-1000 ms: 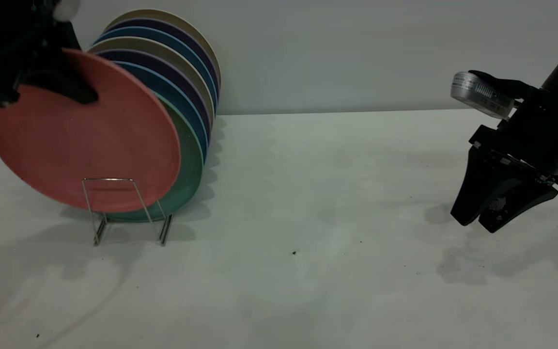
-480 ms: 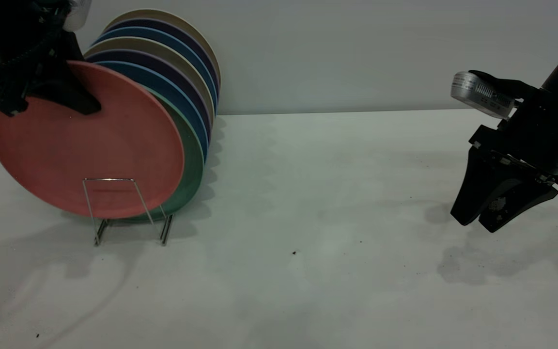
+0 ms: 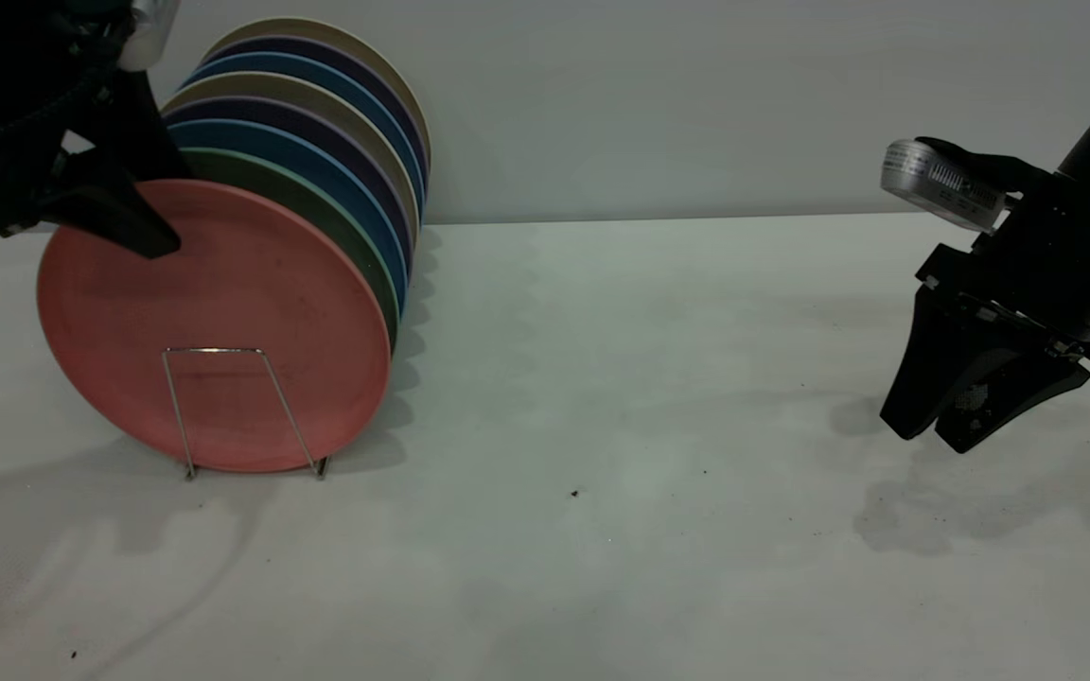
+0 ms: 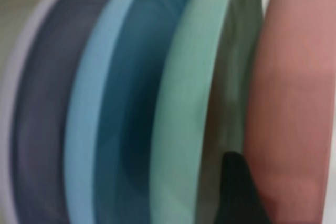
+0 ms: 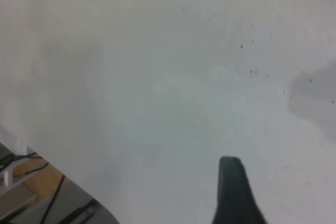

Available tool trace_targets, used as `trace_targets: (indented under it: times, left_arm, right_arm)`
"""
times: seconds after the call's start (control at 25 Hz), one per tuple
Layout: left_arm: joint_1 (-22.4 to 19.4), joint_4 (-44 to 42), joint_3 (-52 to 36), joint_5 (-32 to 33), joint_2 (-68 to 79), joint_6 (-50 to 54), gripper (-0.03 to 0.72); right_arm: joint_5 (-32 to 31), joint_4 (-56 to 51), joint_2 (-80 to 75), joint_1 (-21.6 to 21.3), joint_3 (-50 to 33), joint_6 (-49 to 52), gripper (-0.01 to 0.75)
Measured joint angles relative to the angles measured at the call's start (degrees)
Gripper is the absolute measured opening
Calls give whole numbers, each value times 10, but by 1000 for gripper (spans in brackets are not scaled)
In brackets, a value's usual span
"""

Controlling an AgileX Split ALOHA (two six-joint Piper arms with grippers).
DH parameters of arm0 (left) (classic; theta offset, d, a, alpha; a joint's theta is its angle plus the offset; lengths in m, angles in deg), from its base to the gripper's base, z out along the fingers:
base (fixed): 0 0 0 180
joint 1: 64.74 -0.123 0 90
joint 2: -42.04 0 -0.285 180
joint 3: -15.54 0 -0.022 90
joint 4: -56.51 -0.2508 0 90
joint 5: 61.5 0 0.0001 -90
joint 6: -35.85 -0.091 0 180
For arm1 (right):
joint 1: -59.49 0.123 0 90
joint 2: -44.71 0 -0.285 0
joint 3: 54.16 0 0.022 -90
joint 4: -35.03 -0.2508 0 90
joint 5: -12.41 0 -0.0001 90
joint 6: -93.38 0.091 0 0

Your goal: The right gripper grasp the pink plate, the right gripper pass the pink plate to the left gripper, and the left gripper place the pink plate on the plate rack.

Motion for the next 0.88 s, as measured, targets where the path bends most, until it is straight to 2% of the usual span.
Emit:
trace_targets:
  times: [0.16, 0.56, 0.68, 0.88]
  left_arm:
    - [0, -26, 0, 17, -9, 28, 497]
    - [0, -28, 0, 3, -98, 85, 497]
    - [0, -28, 0, 9, -118, 195, 497]
    - [-14, -60, 0, 32, -157, 510, 497]
  right_arm:
    - [2, 0, 0, 0, 0, 0, 494]
    - [13, 6, 0, 0, 0, 14, 494]
    - [13, 27, 0, 0, 0, 38, 490]
    - [-23, 135, 0, 0, 37, 145, 451]
